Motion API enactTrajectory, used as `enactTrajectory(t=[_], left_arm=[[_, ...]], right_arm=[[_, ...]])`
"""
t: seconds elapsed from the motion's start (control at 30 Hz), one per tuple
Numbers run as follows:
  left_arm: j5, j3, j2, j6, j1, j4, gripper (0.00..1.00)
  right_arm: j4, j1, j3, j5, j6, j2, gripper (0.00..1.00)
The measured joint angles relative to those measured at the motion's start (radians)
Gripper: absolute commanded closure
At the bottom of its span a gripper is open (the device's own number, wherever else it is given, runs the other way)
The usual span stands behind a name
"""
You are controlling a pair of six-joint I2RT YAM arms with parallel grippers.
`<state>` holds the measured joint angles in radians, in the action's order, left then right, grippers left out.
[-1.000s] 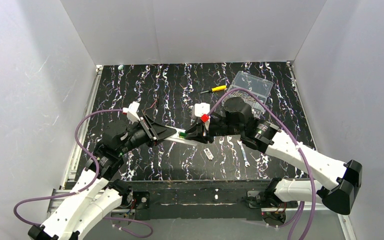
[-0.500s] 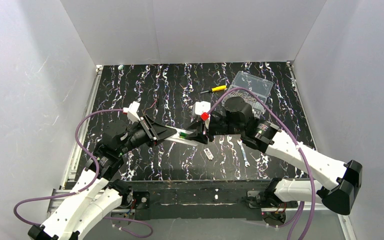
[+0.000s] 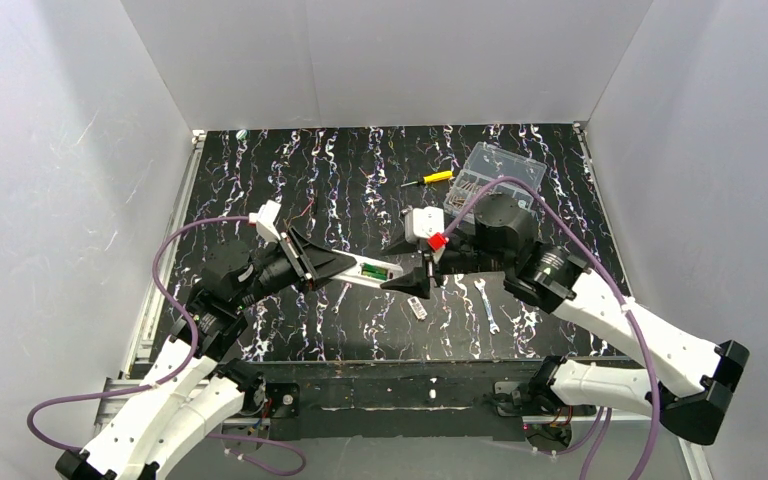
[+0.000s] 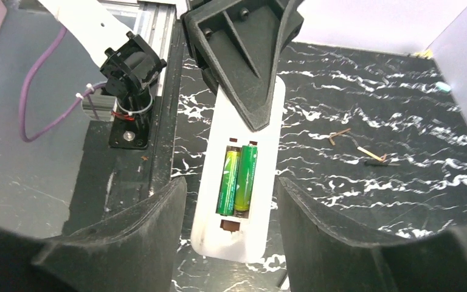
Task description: Load the batteries into the remote control
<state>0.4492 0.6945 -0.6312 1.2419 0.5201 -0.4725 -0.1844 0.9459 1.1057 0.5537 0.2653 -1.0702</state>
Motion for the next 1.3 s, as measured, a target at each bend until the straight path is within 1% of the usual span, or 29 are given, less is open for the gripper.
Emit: enactTrajectory(t=[0.13, 0.27, 0.37, 0.5, 0.63, 0.8, 0.87, 1.13, 1.3], left_arm=[[0.033, 0.0, 0.0, 0.015, 0.0, 0.001, 1.0], [0.081, 0.0, -0.008, 0.036, 0.0, 0.002, 1.0], [0.124, -0.008, -0.021, 0.065, 0.0, -0.02, 1.0], [0.19, -0.038, -0.041, 0.106, 0.0, -0.056, 1.0], [0.261, -0.055, -0.069, 0.14, 0.0, -0.086, 1.0], [0.345, -0.056, -0.074, 0.154, 0.0, -0.092, 1.0], [0.369, -0.056, -0.076, 0.156, 0.0, -0.092, 1.0], [0.443, -0.056, -0.085, 0.142, 0.0, -0.044, 1.0], [0.461, -0.056, -0.085, 0.117, 0.0, 0.004, 1.0]], right_arm=[[-0.064, 0.0, 0.011, 0.016, 0.087, 0.033, 0.35], [-0.143, -0.013, 0.049, 0.059, 0.174, 0.034, 0.39], [-0.199, -0.05, 0.087, 0.137, 0.224, 0.027, 0.41], [-0.236, -0.091, 0.128, 0.272, 0.296, 0.014, 0.48], [-0.247, -0.107, 0.14, 0.412, 0.344, 0.006, 0.55], [-0.27, -0.108, 0.147, 0.56, 0.388, -0.038, 0.56], [-0.286, -0.108, 0.147, 0.593, 0.404, -0.057, 0.56], [-0.303, -0.108, 0.152, 0.683, 0.451, -0.118, 0.58], [-0.319, -0.108, 0.193, 0.73, 0.481, -0.182, 0.59]])
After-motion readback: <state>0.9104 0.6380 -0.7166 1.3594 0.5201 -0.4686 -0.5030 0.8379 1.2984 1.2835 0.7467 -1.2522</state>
